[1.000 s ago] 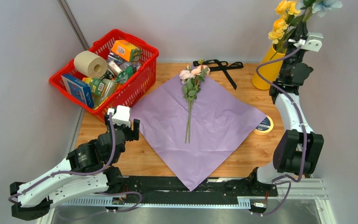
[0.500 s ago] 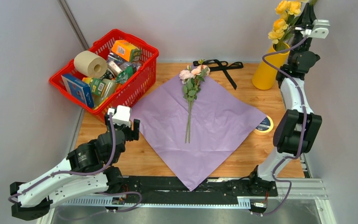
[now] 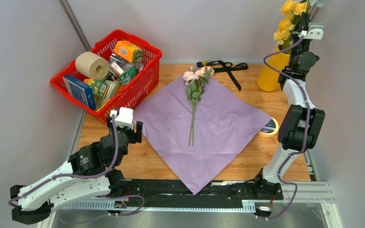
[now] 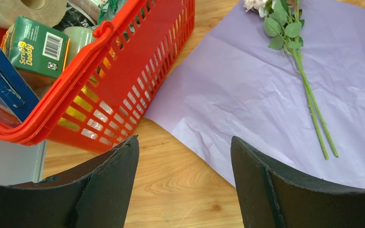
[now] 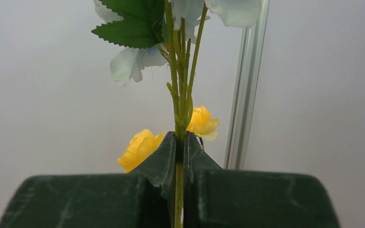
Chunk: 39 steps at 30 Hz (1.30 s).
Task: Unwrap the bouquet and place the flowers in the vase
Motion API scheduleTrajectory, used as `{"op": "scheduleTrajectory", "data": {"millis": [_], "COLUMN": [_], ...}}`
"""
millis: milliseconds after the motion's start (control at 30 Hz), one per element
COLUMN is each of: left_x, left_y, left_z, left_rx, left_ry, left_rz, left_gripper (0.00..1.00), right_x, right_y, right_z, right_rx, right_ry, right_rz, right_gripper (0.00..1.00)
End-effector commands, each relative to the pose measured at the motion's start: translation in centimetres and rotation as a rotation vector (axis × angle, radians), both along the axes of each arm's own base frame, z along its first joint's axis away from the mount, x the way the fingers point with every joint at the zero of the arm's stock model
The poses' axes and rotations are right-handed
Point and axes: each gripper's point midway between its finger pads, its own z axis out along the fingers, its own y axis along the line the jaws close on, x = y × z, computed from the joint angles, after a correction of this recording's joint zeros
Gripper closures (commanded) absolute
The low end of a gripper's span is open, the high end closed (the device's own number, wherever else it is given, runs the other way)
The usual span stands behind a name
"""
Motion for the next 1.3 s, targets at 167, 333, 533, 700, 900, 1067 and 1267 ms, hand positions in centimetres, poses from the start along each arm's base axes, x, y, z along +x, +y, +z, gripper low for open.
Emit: {"op": "scheduleTrajectory", "data": {"millis": [167, 333, 533, 700, 900, 1067, 1267], "left_x": [0.3, 0.3, 0.3, 0.3, 0.4, 0.3, 0.3], "left_y": [-0.4, -0.3, -0.5, -0.4, -0.4, -0.4, -0.6], "left_z": [0.1, 0.1, 0.0, 0.1, 0.0, 0.0, -0.1], "left_rx": [0.013, 0.009, 0.017, 0.016, 0.018, 0.017, 0.021], "left_ry": [-0.008, -0.010, -0.005, -0.007, -0.007, -0.005, -0.002], "left_rz": [-0.001, 0.000, -0.004, -0.002, 0.003, -0.001, -0.006], "left_gripper": [0.21, 0.21, 0.21, 0.21, 0.21, 0.21, 0.21], "right_x": [2.4, 2.9, 3.3, 2.9, 1.0, -1.9, -5.2], "right_y": [-1.3, -1.3, -1.4, -1.9, -1.1, 0.9, 3.1], "right_z": [-6.2, -9.1, -13.3, -14.7, -14.2, -15.7, -16.7], "right_rx": [0.034, 0.059, 0.209, 0.337, 0.425, 0.497, 0.560], "right_ry": [0.212, 0.291, 0.404, 0.442, 0.487, 0.530, 0.621], "right_rz": [-0.052, -0.040, 0.007, 0.003, 0.034, 0.080, 0.101], "right_gripper": [1.00, 1.00, 0.97, 0.84, 0.57, 0.43, 0.32]}}
